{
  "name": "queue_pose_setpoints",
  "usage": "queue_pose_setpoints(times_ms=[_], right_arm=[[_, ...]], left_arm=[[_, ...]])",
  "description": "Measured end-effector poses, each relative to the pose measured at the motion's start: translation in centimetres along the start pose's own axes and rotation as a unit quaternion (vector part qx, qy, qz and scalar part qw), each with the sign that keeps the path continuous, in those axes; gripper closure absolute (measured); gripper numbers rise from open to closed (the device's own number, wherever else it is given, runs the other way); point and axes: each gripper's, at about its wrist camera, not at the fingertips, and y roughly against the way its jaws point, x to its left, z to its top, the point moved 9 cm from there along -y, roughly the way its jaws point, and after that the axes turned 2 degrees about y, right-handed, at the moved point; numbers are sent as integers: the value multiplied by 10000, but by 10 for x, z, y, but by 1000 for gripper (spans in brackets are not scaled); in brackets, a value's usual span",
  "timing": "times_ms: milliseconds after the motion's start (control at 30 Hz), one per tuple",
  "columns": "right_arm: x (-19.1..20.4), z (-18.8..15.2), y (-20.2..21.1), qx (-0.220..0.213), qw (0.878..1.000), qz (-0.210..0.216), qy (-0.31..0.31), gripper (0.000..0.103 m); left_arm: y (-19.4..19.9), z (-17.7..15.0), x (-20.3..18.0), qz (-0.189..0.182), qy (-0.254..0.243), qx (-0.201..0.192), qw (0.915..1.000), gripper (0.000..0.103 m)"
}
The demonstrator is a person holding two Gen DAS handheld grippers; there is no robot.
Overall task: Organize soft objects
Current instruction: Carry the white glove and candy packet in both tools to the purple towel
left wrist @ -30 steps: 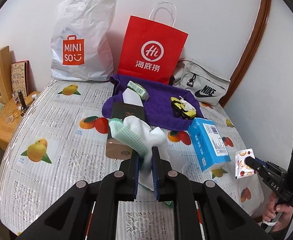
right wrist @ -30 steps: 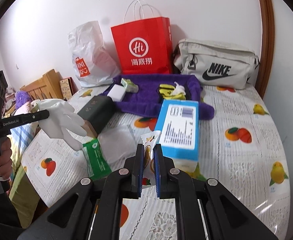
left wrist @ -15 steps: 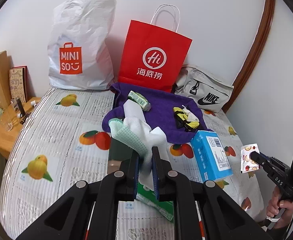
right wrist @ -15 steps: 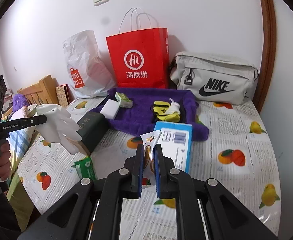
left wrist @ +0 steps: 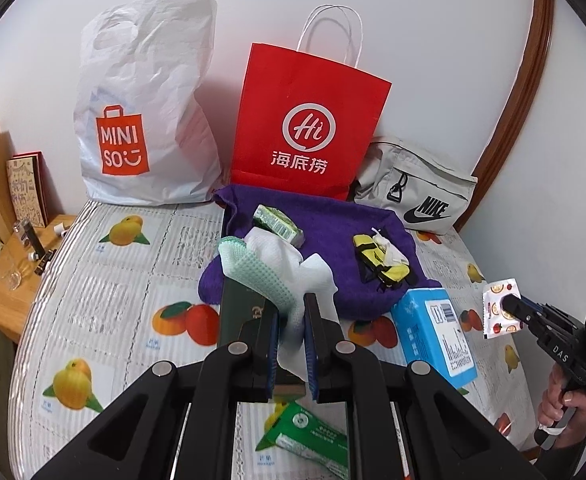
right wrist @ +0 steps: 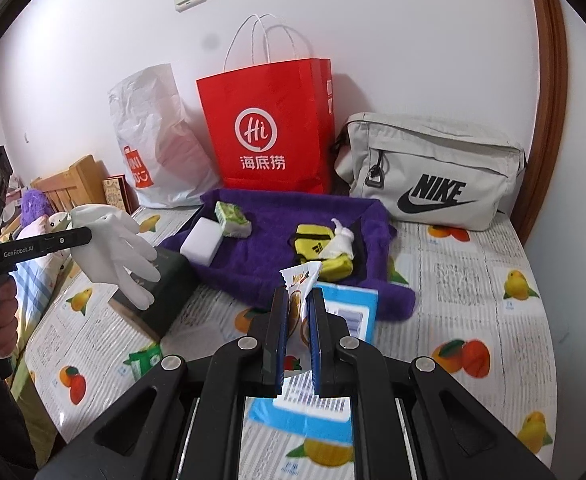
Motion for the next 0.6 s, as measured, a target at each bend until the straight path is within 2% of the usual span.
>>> queue_pose_setpoints(times_ms=[300, 600], right_arm=[[-5, 22, -34, 29, 9998, 169, -52, 93], [-16, 37, -72, 137, 9998, 149, 16, 93]], left_arm=[[-21, 22, -1, -13, -84, 17, 10000, 91], [-53, 41, -5, -118, -119, 144, 9998, 91]])
